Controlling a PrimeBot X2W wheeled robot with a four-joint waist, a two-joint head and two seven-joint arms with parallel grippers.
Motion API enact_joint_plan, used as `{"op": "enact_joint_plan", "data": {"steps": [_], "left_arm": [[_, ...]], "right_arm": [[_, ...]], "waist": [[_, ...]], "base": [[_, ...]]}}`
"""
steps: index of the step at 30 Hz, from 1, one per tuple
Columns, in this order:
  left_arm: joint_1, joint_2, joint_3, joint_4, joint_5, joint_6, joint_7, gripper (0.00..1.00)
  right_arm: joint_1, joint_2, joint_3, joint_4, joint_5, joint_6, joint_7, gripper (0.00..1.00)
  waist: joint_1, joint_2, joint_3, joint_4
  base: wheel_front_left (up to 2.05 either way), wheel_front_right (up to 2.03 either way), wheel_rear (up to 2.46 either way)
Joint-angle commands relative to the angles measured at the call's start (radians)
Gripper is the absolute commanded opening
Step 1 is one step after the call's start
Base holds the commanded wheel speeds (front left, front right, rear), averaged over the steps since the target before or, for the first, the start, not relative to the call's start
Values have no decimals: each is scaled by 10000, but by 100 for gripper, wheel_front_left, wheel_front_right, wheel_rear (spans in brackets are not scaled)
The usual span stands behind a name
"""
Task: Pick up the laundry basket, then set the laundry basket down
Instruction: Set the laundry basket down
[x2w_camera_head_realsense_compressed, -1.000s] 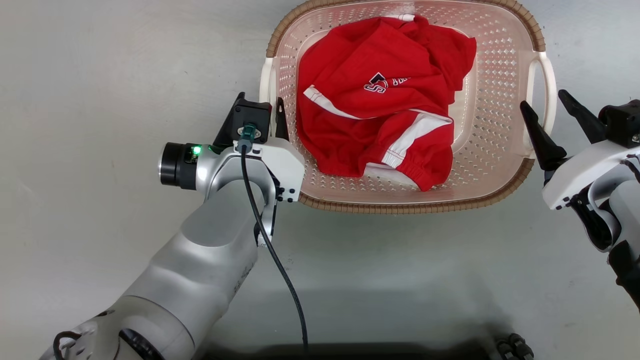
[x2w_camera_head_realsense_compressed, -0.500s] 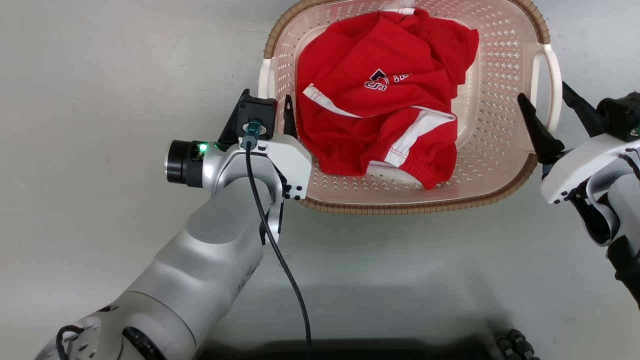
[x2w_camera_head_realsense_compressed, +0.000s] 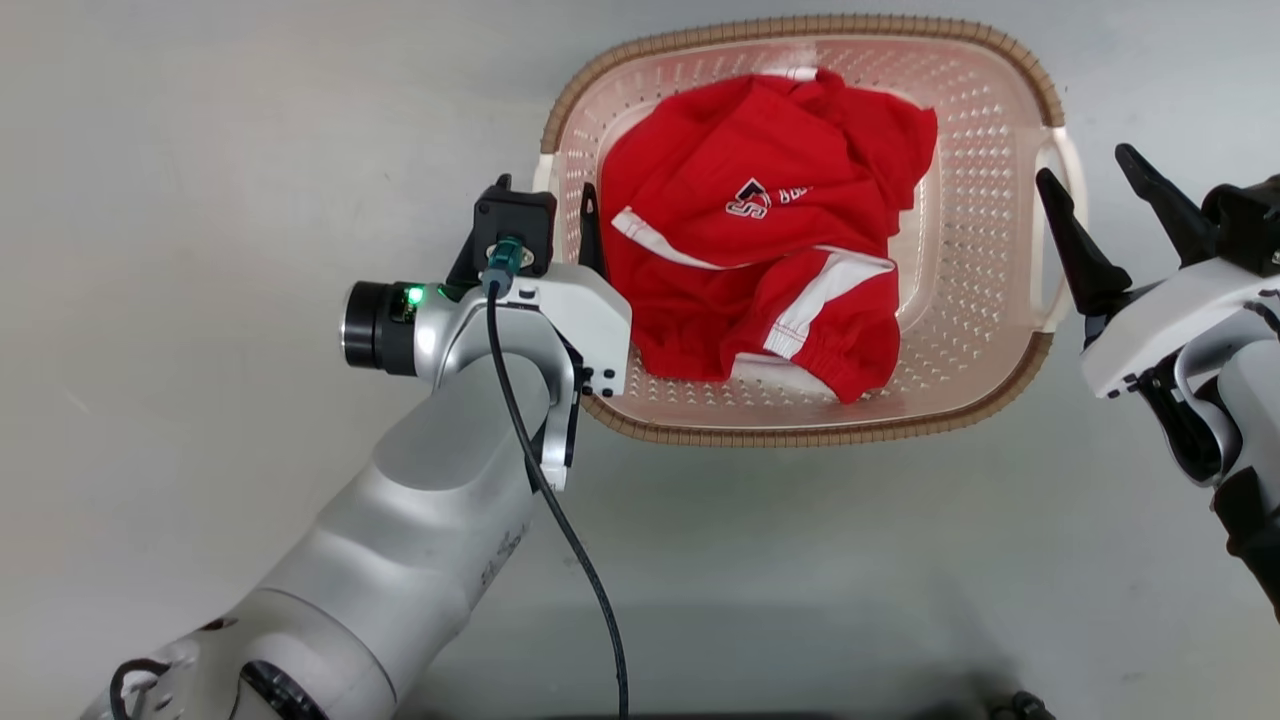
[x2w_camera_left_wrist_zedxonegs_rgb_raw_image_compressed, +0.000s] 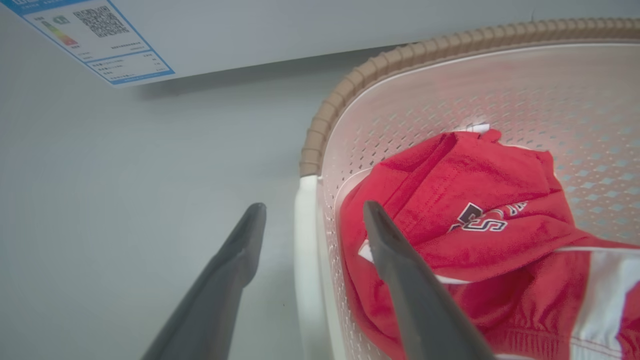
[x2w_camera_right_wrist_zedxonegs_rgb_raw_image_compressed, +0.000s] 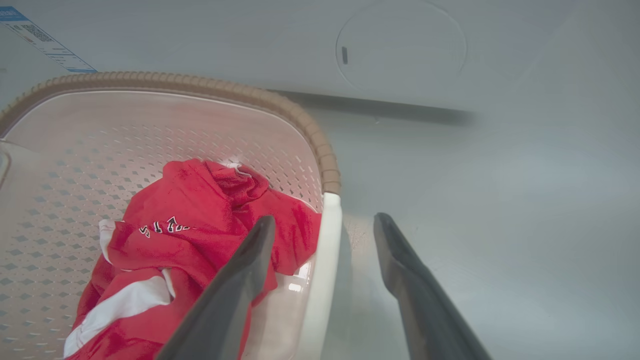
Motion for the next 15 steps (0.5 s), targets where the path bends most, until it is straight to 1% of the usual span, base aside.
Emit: {"op": "enact_joint_plan", "data": {"steps": [1,3,7,10,15], "left_arm": [[471,162,282,-180,157,-92,-61,100],[607,162,479,-297,378,-83,-62,100],[1090,162,932,-608,850,-247,-62,100],[1503,162,1489,-914,1244,-310,-62,100],[2272,162,2348,-1363,2113,-648,-62,100]], "right_arm": [[800,-88,-64,-149,-106,-36,-61,100],[924,-37,-233,-197,-138,-36,-61,100],[1168,74,-634,-273,-398,-36,-61,100],[1399,193,-1042,-433,-668,-36,-61,100],[1937,326,-1844,-837,-1283,-36,-61,100]], "waist": [[0,0,-540,44],[0,0,-943,50],[0,0,-1898,-27],[0,0,-2679,-115],[0,0,-4065,-257]], "base": [[0,0,0],[0,0,0],[0,0,0],[0,0,0],[0,0,0]]}}
